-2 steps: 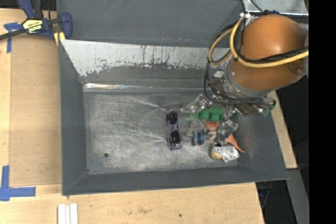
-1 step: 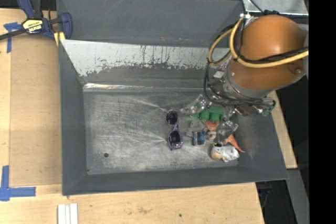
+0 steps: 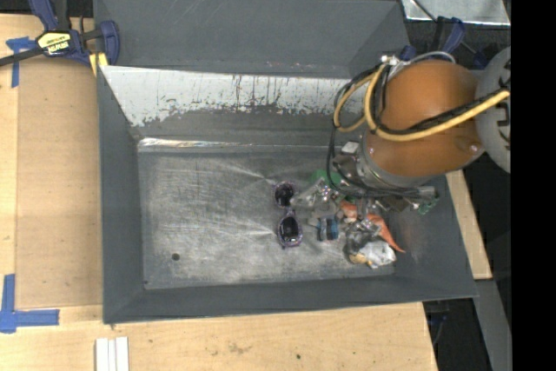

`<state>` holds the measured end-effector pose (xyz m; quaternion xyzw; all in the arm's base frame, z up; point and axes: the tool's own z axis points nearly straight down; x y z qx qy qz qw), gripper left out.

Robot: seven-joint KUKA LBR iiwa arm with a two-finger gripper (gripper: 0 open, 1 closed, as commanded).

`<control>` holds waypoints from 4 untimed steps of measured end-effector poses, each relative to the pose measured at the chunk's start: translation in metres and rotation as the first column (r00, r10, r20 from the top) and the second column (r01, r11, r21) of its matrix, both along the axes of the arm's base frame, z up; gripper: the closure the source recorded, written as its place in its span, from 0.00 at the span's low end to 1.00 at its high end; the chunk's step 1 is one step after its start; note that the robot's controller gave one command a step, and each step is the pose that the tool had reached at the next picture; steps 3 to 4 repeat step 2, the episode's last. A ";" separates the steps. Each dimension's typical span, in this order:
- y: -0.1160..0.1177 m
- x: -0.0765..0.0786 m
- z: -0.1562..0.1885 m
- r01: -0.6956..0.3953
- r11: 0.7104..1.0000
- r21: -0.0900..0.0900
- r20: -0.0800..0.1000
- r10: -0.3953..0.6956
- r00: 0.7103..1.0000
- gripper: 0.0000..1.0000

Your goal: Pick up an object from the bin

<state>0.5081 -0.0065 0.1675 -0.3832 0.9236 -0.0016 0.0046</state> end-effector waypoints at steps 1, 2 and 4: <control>-0.046 0.031 -0.035 -0.065 0.998 0.001 -0.005 0.065 0.998 0.00; -0.077 0.043 -0.060 -0.051 0.999 -0.006 -0.005 0.051 0.999 0.00; -0.077 0.043 -0.060 -0.051 0.999 -0.006 -0.005 0.051 0.999 0.00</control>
Offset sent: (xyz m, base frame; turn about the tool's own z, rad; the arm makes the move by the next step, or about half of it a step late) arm 0.0530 -0.0082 -0.0975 -0.0185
